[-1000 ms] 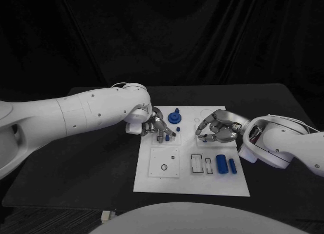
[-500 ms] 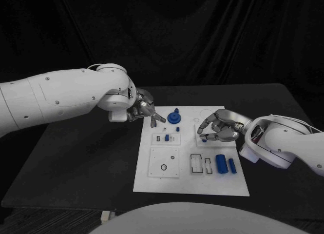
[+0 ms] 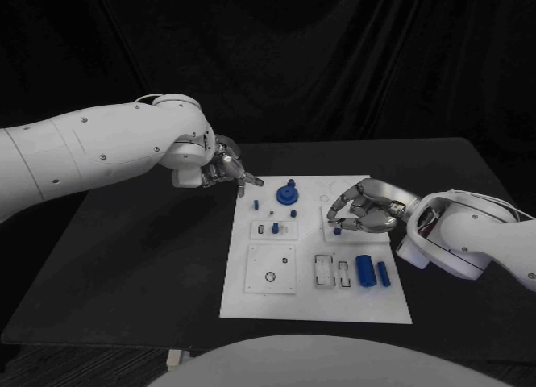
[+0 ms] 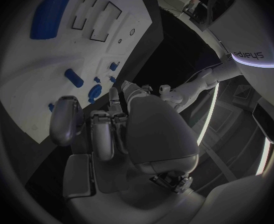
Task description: Assemble the parts on the task board
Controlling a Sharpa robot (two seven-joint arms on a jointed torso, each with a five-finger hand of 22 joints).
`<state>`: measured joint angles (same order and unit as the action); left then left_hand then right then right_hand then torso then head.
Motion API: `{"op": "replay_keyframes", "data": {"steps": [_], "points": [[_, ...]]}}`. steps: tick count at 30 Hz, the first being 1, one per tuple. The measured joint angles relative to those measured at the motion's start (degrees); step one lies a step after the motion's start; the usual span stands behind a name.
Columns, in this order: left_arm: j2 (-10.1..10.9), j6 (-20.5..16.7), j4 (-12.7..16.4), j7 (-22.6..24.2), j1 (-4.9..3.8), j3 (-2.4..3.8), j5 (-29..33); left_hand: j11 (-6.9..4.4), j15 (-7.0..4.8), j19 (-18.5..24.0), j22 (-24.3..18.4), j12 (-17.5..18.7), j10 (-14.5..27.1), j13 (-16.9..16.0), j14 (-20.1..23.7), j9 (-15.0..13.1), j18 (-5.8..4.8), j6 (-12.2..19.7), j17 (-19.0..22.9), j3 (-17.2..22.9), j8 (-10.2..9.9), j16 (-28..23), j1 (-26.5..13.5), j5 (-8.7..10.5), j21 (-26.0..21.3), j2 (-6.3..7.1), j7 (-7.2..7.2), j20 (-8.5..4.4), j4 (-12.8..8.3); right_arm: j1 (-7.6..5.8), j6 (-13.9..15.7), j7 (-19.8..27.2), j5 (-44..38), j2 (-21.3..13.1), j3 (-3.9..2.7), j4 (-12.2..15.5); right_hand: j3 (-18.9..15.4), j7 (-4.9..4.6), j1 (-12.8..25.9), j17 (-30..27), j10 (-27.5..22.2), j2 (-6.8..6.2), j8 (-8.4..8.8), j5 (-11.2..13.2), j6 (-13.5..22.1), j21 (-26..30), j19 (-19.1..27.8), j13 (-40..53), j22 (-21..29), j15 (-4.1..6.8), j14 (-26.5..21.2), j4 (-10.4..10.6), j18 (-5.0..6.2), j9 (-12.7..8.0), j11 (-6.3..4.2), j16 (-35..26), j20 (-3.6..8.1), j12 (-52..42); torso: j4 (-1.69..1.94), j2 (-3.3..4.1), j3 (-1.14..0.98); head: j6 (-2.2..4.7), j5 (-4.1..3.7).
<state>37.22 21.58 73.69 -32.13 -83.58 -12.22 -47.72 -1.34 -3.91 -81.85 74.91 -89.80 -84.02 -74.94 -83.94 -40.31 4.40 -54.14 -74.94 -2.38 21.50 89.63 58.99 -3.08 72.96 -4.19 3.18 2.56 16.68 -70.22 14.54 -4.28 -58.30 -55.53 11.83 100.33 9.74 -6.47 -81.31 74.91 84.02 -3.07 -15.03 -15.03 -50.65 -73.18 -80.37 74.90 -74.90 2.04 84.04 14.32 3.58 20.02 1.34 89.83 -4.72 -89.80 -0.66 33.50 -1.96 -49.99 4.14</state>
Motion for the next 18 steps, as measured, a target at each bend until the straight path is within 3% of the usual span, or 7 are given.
{"op": "replay_keyframes", "data": {"steps": [5,11,14,18], "points": [[-2.43,0.44,-4.38,0.05,0.99,0.0,-1.82,0.0,0.0,0.0,0.0,0.0,0.0,0.0,0.0,0.79,0.0,-0.02,0.0,-0.6,-0.94,0.0,-0.14,0.0,0.0,-0.44,0.02,0.0,-0.31,0.0,0.27,0.19,0.0,0.0,0.0,0.01,0.15,0.0,0.07,0.0,0.0,0.07,0.0,-0.05,0.0,0.0,0.0,0.0,0.0,0.0,0.0,0.15,0.0,-0.1,0.0,0.0,0.0,0.0,-0.01,0.12,0.0,0.0,0.14],[-5.54,1.42,-9.45,0.07,3.21,0.01,-3.37,0.01,0.0,0.22,0.0,0.0,0.0,0.0,0.0,1.38,0.0,-0.56,0.0,-0.78,-1.55,0.0,0.94,0.0,-0.23,-0.87,0.29,0.21,-0.49,0.0,0.34,0.28,0.0,0.07,-0.01,-0.01,0.15,0.0,0.06,0.0,0.0,0.07,-0.23,-0.68,0.0,0.0,0.0,0.0,0.0,0.0,0.0,0.15,0.0,-0.16,0.0,0.0,0.0,0.0,-0.03,0.11,0.0,0.0,0.28],[-6.7,2.01,-11.21,0.07,4.44,0.0,-3.85,0.01,0.01,0.22,0.0,0.0,0.0,0.0,0.0,1.73,0.0,-0.88,0.01,-0.91,-2.01,0.0,2.28,0.0,-0.23,-1.08,0.16,0.21,-0.67,0.0,0.35,0.29,0.0,0.12,-0.01,-0.03,0.15,0.0,0.06,0.0,0.0,0.07,-0.23,-0.7,0.0,0.0,0.0,0.0,-0.04,0.0,0.0,0.15,-0.01,-0.22,0.0,0.0,0.0,0.0,-0.03,0.08,0.0,0.0,0.21],[-7.65,2.62,-12.77,0.07,5.46,-0.03,-4.26,0.01,0.01,0.42,0.0,0.0,0.0,0.0,0.0,2.01,0.0,-1.26,0.01,-0.67,-2.2,0.0,3.06,0.0,-0.52,-1.19,0.2,0.41,-1.04,0.0,0.34,0.29,0.0,0.17,-0.01,-0.04,0.15,0.0,-0.12,0.0,0.0,0.25,-0.23,-0.95,0.0,0.0,0.0,0.0,-0.04,0.0,0.0,0.15,-0.01,-0.22,0.0,0.0,0.0,0.0,-0.03,0.05,0.0,0.0,0.23]]}}
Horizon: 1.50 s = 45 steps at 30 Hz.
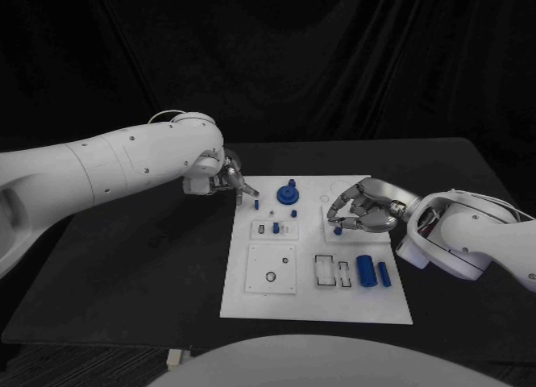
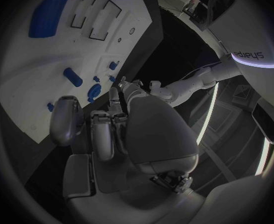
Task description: Assemble the parts on the task board
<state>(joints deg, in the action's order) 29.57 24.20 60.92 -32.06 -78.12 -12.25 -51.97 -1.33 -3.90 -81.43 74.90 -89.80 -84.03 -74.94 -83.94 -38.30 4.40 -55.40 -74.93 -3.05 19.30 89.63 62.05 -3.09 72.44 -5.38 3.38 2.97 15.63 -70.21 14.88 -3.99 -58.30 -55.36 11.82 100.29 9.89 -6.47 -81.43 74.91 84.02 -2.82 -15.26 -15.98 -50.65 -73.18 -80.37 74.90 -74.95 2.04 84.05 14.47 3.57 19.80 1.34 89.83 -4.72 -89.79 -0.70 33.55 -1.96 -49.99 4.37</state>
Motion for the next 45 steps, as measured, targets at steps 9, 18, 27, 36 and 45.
{"op": "replay_keyframes", "data": {"steps": [9,18,27,36,45], "points": [[-1.03,0.08,-1.85,0.17,0.79,0.02,-0.47,0.0,0.0,0.0,0.0,0.0,0.0,0.0,0.0,0.06,0.0,-0.42,0.0,-0.17,-0.22,0.0,0.29,0.0,0.0,0.29,0.0,0.0,-0.17,0.0,-0.01,0.0,0.0,0.16,0.01,-0.03,0.0,0.2,-0.06,0.0,0.0,0.06,0.0,0.0,0.2,0.0,0.0,0.0,0.01,0.0,0.0,0.0,0.0,0.0,0.0,0.0,0.0,0.0,0.02,0.03,0.0,0.0,0.19],[-1.29,-0.92,-1.95,1.02,0.99,0.03,-0.64,0.01,0.0,0.0,0.0,0.0,0.0,0.0,0.0,0.05,0.0,-0.72,0.01,-0.4,-0.22,0.0,0.29,0.0,0.0,0.29,-0.09,0.0,-0.4,0.0,-0.01,0.0,0.0,0.14,0.01,-0.03,0.16,0.2,-0.06,0.0,0.0,0.06,0.0,0.01,0.2,0.0,0.0,0.0,0.01,0.0,0.0,-0.17,0.0,-0.04,0.0,0.0,0.0,0.0,0.06,0.02,0.0,0.0,0.07],[-2.07,-2.0,-2.29,2.24,1.02,0.03,-0.71,0.01,0.0,0.42,0.0,0.0,0.0,0.0,0.0,0.05,0.0,-0.82,0.01,-0.72,-0.22,0.0,1.32,0.0,-0.67,0.63,0.0,-0.02,-0.71,0.0,-0.02,-0.01,0.0,0.15,0.01,-0.06,0.16,0.2,-0.36,0.0,0.0,0.36,0.0,-0.21,0.2,0.0,0.0,0.0,0.02,0.0,0.0,-0.16,0.0,-0.1,0.0,0.0,0.0,0.0,0.04,0.0,0.0,0.0,0.06],[-3.88,-2.29,-4.56,2.74,1.53,0.04,-0.75,0.14,0.01,0.63,0.0,0.0,0.12,0.0,0.0,0.05,0.0,-0.81,0.01,-0.56,-0.46,0.0,2.04,0.0,-1.04,0.38,0.0,0.19,-0.87,0.0,-0.03,-0.02,0.0,0.16,0.01,-0.04,0.16,0.2,-0.36,0.0,0.0,0.35,0.0,-0.21,0.2,0.0,0.0,0.0,0.02,0.0,0.0,-0.16,0.0,-0.1,0.0,0.0,0.0,0.0,0.02,-0.01,-0.01,0.0,0.13],[-5.11,-2.2,-6.11,2.87,2.21,0.04,-0.76,0.41,0.22,0.83,0.0,0.0,0.01,0.0,-0.22,0.05,0.0,-0.81,0.01,-0.22,-0.67,0.0,3.44,0.0,-1.34,0.0,0.0,-0.01,-1.83,0.0,-0.03,-0.03,0.0,0.16,0.01,-0.01,0.16,0.2,-0.36,0.0,0.0,0.35,0.0,-0.21,0.2,0.0,0.0,0.0,0.03,0.0,0.0,-0.17,0.0,-0.1,0.0,0.0,0.0,0.0,0.02,-0.01,-0.01,0.0,0.02]]}}
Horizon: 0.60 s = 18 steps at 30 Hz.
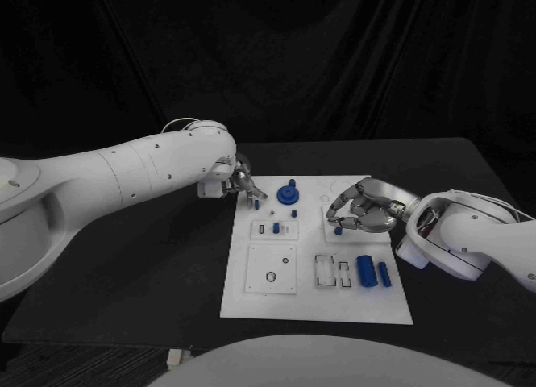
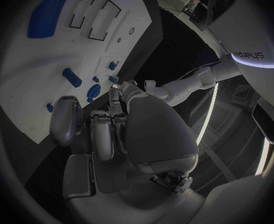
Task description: Assemble the parts on the task board
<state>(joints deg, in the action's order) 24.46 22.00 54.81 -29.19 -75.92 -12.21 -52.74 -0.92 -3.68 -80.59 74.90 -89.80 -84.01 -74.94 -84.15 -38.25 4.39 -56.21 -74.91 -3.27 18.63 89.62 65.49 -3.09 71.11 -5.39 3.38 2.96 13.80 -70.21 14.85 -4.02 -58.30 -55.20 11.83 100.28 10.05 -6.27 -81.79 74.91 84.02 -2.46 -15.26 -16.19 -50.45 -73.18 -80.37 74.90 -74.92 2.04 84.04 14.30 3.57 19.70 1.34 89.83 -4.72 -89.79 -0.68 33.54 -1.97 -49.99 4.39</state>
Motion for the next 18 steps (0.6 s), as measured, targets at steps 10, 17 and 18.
{"op": "replay_keyframes", "data": {"steps": [10,17,18], "points": [[-0.4,0.3,-1.24,-0.27,0.34,0.0,-0.02,0.0,0.0,0.21,0.0,0.0,0.0,0.0,0.0,-0.21,0.0,0.0,0.0,0.4,0.0,0.0,0.52,0.0,0.0,-0.01,0.0,0.21,-0.39,0.0,0.0,0.0,0.0,-0.02,0.0,0.02,0.0,0.0,0.0,0.0,0.0,0.0,0.0,0.0,0.0,0.0,0.0,0.0,0.01,0.0,0.0,0.0,0.0,0.0,0.0,0.0,0.0,0.0,-0.01,0.01,0.0,0.0,0.03],[-0.53,0.33,-1.25,-0.28,0.46,0.0,-0.03,0.0,0.0,0.21,0.0,0.0,0.0,-0.01,0.0,-0.3,0.0,0.0,0.0,0.31,0.0,0.0,0.78,0.0,-0.24,-0.29,0.0,0.21,-0.63,0.0,0.0,0.0,0.0,0.04,0.0,0.01,0.0,0.0,-0.09,0.0,0.0,-0.09,0.0,-0.19,0.0,0.0,0.0,0.0,0.01,0.0,0.0,0.0,0.0,-0.02,0.0,0.0,0.0,0.0,-0.01,0.01,0.0,0.0,0.14],[-0.54,0.33,-1.24,-0.27,0.47,0.0,-0.03,0.0,0.0,0.21,0.0,0.0,0.0,0.0,0.0,-0.3,0.0,0.0,0.0,0.48,0.0,0.0,0.78,0.0,-0.24,-0.29,0.0,0.21,-0.8,0.0,-0.01,0.0,0.0,0.04,0.0,0.01,0.0,0.0,-0.24,0.0,0.0,-0.25,0.0,-0.25,0.0,0.0,0.0,0.0,0.01,0.0,0.0,0.0,0.0,-0.05,0.0,0.0,0.0,0.0,-0.01,0.0,0.0,0.0,0.14]]}}
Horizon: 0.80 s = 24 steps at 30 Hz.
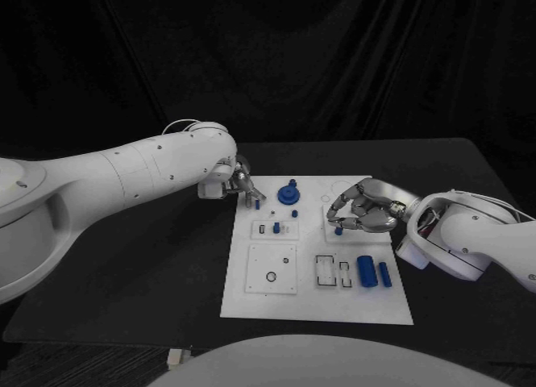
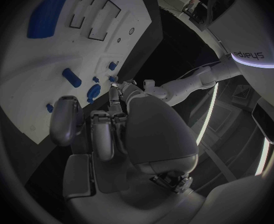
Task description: Assemble the parts on the task board
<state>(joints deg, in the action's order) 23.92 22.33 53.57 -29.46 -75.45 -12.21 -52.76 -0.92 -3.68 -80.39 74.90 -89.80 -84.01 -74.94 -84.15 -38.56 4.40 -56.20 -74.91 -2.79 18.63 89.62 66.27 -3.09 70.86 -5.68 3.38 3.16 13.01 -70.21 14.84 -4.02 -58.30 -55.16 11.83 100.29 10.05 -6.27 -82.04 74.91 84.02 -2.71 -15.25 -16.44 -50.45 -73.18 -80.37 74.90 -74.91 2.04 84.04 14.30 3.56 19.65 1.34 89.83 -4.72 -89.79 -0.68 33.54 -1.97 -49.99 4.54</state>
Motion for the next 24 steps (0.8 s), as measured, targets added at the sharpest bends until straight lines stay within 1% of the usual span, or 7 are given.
{"op": "replay_keyframes", "data": {"steps": [14,15,17,20,21,22,24], "points": [[-0.13,0.04,0.01,0.1,0.03,0.0,-0.01,0.0,0.0,0.0,0.05,0.0,0.0,0.0,0.0,-0.27,0.0,0.0,0.0,0.46,0.0,0.0,1.06,0.0,0.0,-0.18,0.0,0.0,-0.79,0.0,-0.06,-0.01,0.0,0.09,0.0,-0.12,0.0,0.0,-0.06,0.0,0.0,-0.06,-0.23,-0.15,0.0,0.0,0.0,0.0,0.0,0.0,0.0,0.0,0.0,-0.01,0.0,0.0,0.0,0.0,0.01,0.0,0.01,0.0,-0.08],[-0.14,0.04,0.01,0.12,0.03,0.0,-0.01,0.0,0.0,0.0,0.05,0.0,0.0,0.0,0.0,-0.31,0.0,0.0,0.0,0.62,0.0,0.0,1.14,-0.23,-0.23,-0.08,0.0,0.0,-0.94,0.0,-0.07,-0.02,0.0,0.12,0.0,-0.13,0.0,0.0,-0.06,0.0,0.0,-0.06,-0.23,-0.15,0.0,0.0,0.0,0.0,0.01,0.0,0.0,0.0,0.0,-0.01,0.0,0.0,0.0,0.0,0.01,0.0,0.01,0.0,-0.08],[-0.17,0.04,0.0,0.15,0.03,0.0,-0.01,0.0,0.0,0.0,0.04,0.0,0.0,0.0,0.0,-0.42,0.0,0.0,0.0,0.94,0.0,0.0,1.48,-0.91,-0.22,-0.42,0.0,0.0,-1.26,0.0,-0.09,-0.02,0.0,0.19,0.0,-0.17,0.0,0.0,-0.06,0.0,0.0,-0.06,-0.23,-0.15,0.0,0.0,0.0,0.0,0.01,0.0,0.0,0.0,0.0,-0.01,0.0,0.0,0.0,0.0,0.01,0.0,0.01,0.0,-0.05],[-0.18,0.04,0.01,0.19,0.04,0.0,-0.02,0.0,0.0,0.11,0.04,0.0,0.0,0.0,0.0,-0.51,-0.01,0.0,0.0,1.16,0.0,0.0,1.89,-1.9,-0.22,-0.1,0.0,-0.11,-1.8,0.0,-0.12,-0.02,0.0,0.25,0.0,-0.23,0.0,0.0,-0.06,0.0,0.0,-0.06,-0.23,-0.15,0.0,0.0,0.0,0.0,0.01,0.0,0.0,0.0,0.0,0.0,0.0,0.0,0.0,0.0,0.01,-0.01,0.01,0.0,-0.03],[-0.18,0.04,0.02,0.22,0.04,0.0,-0.02,0.0,0.0,0.2,0.04,0.0,0.0,0.0,0.0,-0.58,0.0,0.0,0.0,1.28,0.0,0.0,2.14,-2.21,-0.22,-0.34,0.0,-0.2,-1.92,0.0,-0.13,-0.03,0.0,0.27,0.0,-0.24,0.0,0.0,-0.06,0.0,0.0,-0.06,-0.23,-0.15,0.0,0.0,0.0,0.0,0.01,0.0,0.0,0.0,0.0,0.0,0.0,0.0,0.0,0.0,0.01,-0.01,0.01,0.0,-0.02],[-0.18,0.04,0.03,0.26,0.04,0.0,-0.02,0.0,0.0,0.21,0.04,0.0,0.0,0.0,0.0,-0.66,0.0,0.0,0.0,1.58,0.0,0.0,2.33,-2.68,-0.22,-0.5,0.0,-0.21,-2.21,0.0,-0.14,-0.03,0.0,0.27,0.0,-0.26,0.0,0.0,-0.06,0.0,0.0,-0.06,-0.23,-0.15,0.0,0.0,0.0,0.0,0.01,0.0,0.0,0.0,0.0,0.0,0.0,0.0,0.0,0.0,0.01,-0.01,0.01,0.0,-0.02],[-0.18,0.04,0.04,0.32,0.04,0.0,-0.02,0.0,0.0,0.21,0.04,0.0,0.0,0.0,0.0,-0.75,0.0,0.0,0.0,1.89,0.0,0.0,3.15,-3.72,-0.22,-0.26,0.0,-0.21,-2.99,0.01,-0.16,-0.03,0.0,0.27,0.0,-0.28,0.0,0.0,-0.06,0.0,0.0,-0.06,-0.23,-0.15,0.0,0.0,0.0,0.0,0.01,0.0,0.0,0.0,0.0,0.0,0.0,0.0,0.0,0.0,0.01,-0.01,0.01,0.0,-0.02]]}}
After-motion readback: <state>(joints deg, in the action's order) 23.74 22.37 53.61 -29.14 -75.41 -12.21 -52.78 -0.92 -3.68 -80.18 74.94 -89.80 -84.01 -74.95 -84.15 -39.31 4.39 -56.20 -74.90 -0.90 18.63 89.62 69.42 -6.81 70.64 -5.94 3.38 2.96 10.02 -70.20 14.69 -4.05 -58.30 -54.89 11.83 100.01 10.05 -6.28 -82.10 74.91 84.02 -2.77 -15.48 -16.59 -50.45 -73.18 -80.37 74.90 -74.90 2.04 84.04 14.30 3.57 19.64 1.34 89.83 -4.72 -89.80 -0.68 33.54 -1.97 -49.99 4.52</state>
